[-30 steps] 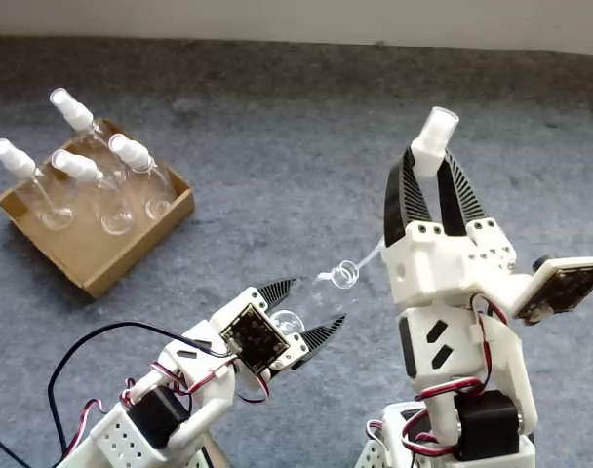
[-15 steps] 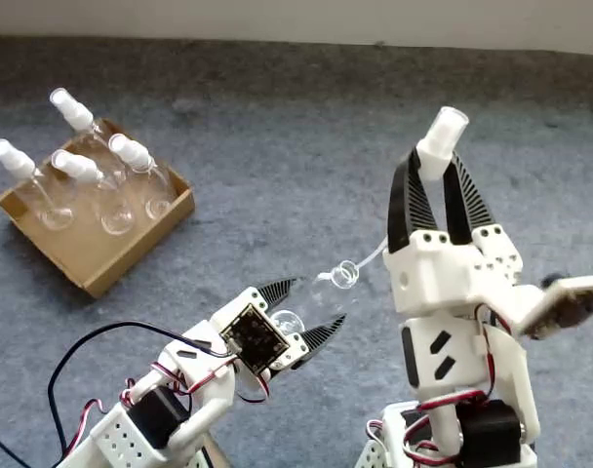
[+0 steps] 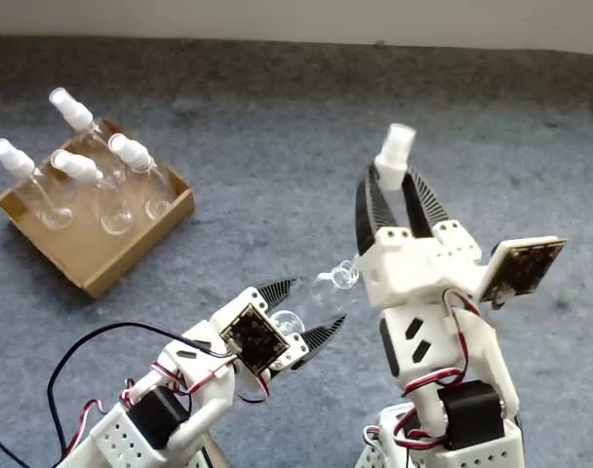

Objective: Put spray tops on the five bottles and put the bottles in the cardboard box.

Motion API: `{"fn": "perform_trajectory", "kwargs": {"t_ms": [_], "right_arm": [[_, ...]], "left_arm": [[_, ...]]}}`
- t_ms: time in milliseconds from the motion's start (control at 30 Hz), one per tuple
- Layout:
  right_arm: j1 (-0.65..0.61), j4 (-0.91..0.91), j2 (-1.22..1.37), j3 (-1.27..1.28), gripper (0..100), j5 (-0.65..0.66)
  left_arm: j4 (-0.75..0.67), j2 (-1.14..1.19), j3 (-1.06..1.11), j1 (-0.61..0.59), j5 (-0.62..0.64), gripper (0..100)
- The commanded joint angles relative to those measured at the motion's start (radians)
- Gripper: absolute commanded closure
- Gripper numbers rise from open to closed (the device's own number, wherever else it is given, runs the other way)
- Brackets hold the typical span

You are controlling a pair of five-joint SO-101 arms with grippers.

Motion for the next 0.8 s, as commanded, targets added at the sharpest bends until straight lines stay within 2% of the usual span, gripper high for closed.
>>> {"fn": "perform_trajectory", "kwargs": {"t_ms": [0, 133, 433, 667, 767], "right_arm": [[-0.019, 0.110, -0.007, -0.012, 95.0, -0.005], [-0.019, 0.217, -0.007, -0.018, 95.0, -0.003], [-0.019, 0.289, -0.015, -0.022, 94.7, -0.002], [-0.019, 0.323, -0.170, -0.073, 94.7, 0.003], [-0.022, 0.325, -0.194, -0.071, 94.7, 0.077]], "left_arm": [[0.002, -0.016, 0.012, 0.010, -0.003, 93], [0.002, -0.016, 0.007, 0.010, -0.003, 93], [0.002, -0.016, 0.007, 0.008, -0.005, 93], [0.002, -0.016, 0.005, -0.053, -0.005, 93], [-0.003, -0.016, 0.005, -0.054, -0.005, 93]]}}
